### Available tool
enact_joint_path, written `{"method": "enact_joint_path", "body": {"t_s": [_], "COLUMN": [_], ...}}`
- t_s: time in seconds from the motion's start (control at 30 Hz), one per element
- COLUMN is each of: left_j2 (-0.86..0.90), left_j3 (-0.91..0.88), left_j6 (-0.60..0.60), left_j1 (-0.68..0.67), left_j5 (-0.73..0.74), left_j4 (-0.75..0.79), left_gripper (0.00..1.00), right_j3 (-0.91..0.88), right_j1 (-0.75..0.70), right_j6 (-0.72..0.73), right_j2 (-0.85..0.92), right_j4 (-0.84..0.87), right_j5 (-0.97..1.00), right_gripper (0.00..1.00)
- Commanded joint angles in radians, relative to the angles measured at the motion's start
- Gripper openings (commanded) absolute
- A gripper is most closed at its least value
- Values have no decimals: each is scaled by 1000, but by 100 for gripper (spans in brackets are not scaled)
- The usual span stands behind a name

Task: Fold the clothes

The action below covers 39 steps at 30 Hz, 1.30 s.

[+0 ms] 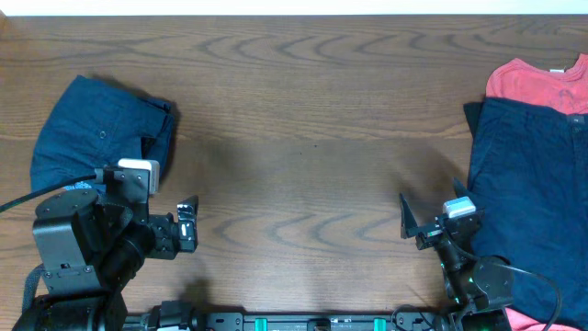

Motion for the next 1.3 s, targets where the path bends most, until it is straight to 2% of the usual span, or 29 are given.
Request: {"method": "enact_joint_path", "body": {"t_s": [0.0, 0.57, 0.7, 0.87, 1.1, 1.27], "left_j2": [-1, -1, -27, -139, -389, -579], "left_j3": [10, 10, 2, -133, -513, -750], "left_j6": [8, 8, 9, 10, 4, -45], "left_j1": [-3, -5, -33, -105, -108, -108], "left_j5": [-12, -14, -133, -164, -165, -162], "left_j4": [0, 1, 25, 257, 604, 768], "left_gripper": [98, 98, 98, 98, 98, 98], "right_j3": [-1, -1, -1, -1, -1, -1], "right_j1": [-10, -10, -10, -10, -10, -10], "right_j6": [-9, -9, -9, -9, -9, -9], "right_j2": [-3, -3, -3, -3, -3, -3], "right_j4": [-4, -4, -4, -4, -4, -4], "right_j5": [-5, -5, -5, -5, -5, -5], "right_gripper": [99, 99, 99, 99, 99, 99]}}
